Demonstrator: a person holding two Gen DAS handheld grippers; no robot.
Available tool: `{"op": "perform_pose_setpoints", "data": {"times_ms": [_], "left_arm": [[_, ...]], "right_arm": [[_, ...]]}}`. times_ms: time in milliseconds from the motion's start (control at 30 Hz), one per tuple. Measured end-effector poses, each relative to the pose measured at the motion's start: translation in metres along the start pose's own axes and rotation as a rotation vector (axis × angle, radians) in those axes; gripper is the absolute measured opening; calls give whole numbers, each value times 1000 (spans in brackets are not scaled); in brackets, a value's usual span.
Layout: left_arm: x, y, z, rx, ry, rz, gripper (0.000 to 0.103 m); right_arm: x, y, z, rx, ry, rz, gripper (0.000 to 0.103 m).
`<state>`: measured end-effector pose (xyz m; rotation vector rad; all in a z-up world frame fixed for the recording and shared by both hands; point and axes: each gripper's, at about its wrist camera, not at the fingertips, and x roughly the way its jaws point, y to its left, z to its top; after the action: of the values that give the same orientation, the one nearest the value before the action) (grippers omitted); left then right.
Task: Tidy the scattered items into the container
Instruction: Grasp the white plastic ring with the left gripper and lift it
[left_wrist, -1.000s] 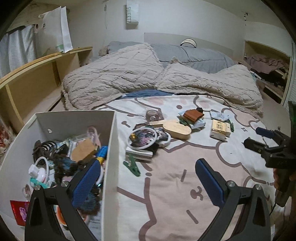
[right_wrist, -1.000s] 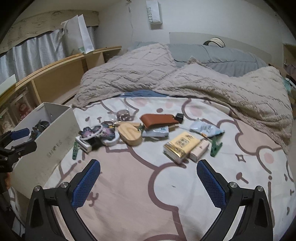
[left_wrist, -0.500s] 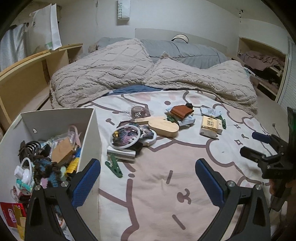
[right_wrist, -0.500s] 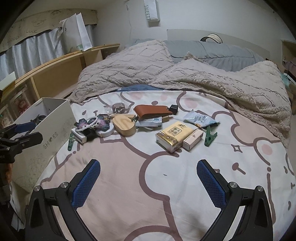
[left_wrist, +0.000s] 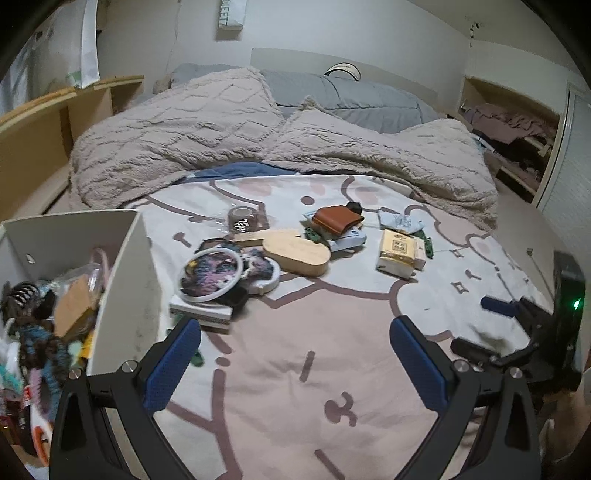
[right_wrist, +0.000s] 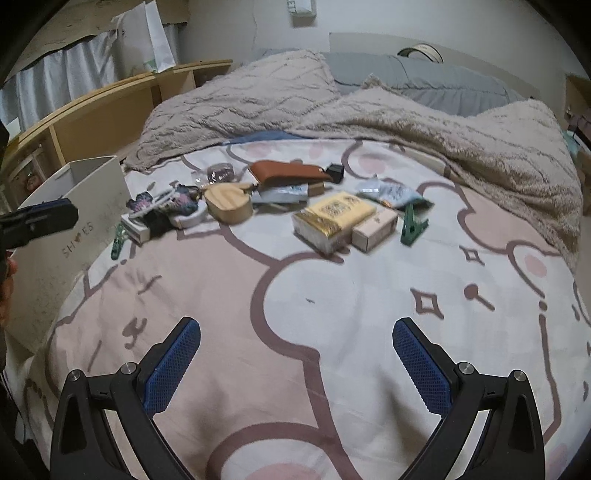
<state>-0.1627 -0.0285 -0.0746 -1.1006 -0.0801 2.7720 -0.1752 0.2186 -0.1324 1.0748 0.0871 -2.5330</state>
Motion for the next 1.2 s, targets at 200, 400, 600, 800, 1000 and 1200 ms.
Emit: {"op": "perform_pose_setpoints", "data": {"times_ms": [200, 400, 600, 800, 1000, 1200], "left_arm": [[24, 5, 11, -28, 21, -25, 103], [56, 2, 22, 10, 48, -2, 103], [88, 6, 31, 36, 87, 17, 103], [114, 23, 32, -68, 154, -17, 103], [119, 7, 17, -73, 229, -162, 103], [119, -12, -15, -55, 305, -191, 103]], "right_arm": [[6, -8, -6, 31, 24, 22, 103], [10, -6, -12, 37, 41, 61, 103], [15, -9, -18, 52, 62, 97, 103], [18, -6, -21, 42, 73, 120, 103], [15, -11, -23, 62, 55, 150, 103], [14, -18, -23, 100, 48, 172, 103]]}}
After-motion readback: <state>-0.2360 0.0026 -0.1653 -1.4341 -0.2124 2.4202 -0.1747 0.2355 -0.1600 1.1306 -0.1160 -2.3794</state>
